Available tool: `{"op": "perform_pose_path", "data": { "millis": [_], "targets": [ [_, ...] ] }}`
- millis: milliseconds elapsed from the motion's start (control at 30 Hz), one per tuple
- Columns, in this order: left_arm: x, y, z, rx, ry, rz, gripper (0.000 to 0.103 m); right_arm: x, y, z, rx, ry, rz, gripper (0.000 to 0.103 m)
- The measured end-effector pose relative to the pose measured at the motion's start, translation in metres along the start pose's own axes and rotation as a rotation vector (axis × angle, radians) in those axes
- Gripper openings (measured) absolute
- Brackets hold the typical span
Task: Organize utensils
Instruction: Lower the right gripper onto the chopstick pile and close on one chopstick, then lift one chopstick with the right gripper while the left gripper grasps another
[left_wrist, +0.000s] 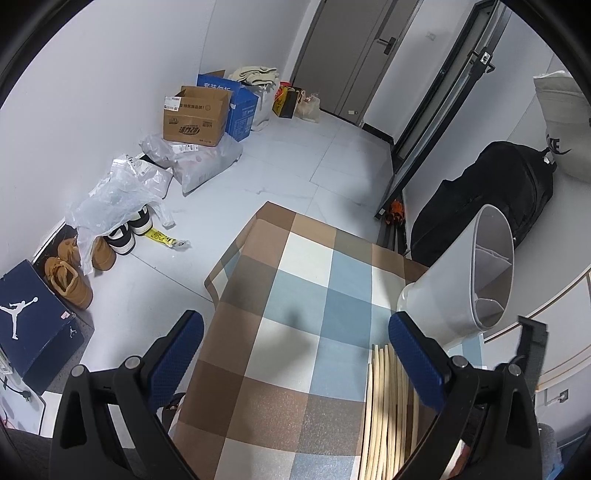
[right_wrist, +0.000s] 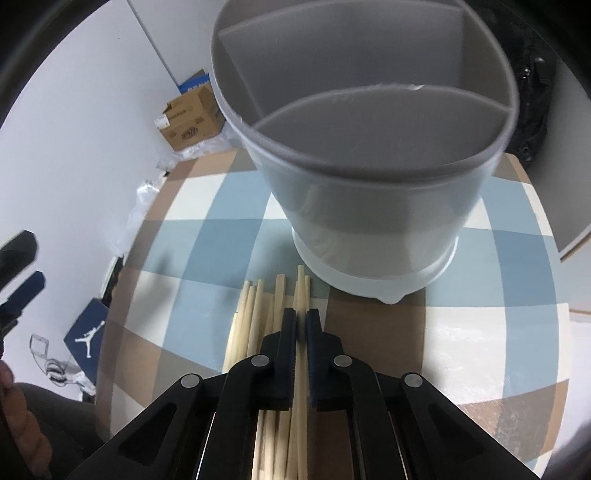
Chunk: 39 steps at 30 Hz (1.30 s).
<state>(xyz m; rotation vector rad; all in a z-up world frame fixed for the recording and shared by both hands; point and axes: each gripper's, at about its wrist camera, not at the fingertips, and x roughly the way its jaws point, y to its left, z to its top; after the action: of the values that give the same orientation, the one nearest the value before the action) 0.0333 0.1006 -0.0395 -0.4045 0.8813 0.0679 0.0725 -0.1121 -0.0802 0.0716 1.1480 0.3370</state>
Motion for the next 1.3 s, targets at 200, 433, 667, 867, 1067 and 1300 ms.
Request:
{"op": "perform_pose_path", "data": {
  "millis": [200,433,667,867,1067,1300],
  "targets": [
    [0.006,-0.005,-0.004,0.033,0.035,-0.003,0.098,-0.022,-0.010,-0.003,0.051,-0.049,0.060,0.004],
    [0.023,-0.024,-0.021,0.106,0.161,-0.063,0.098,-0.054,-0.023,-0.005,0.085,-0.118,0.120,0.004],
    [0.044,-0.042,-0.049,0.212,0.323,-0.039,0.098,-0.089,-0.047,-0.012,0.110,-0.176,0.152,0.004],
    [0.049,-0.051,-0.059,0.268,0.355,0.004,0.097,-0.101,-0.059,-0.015,0.122,-0.202,0.173,0.004],
    [0.061,-0.057,-0.070,0.340,0.388,0.086,0.084,-0.106,-0.063,-0.017,0.123,-0.227,0.182,0.004],
    [0.059,-0.050,-0.068,0.337,0.373,0.116,0.084,-0.107,-0.070,-0.020,0.128,-0.241,0.192,0.004]
  ]
}}
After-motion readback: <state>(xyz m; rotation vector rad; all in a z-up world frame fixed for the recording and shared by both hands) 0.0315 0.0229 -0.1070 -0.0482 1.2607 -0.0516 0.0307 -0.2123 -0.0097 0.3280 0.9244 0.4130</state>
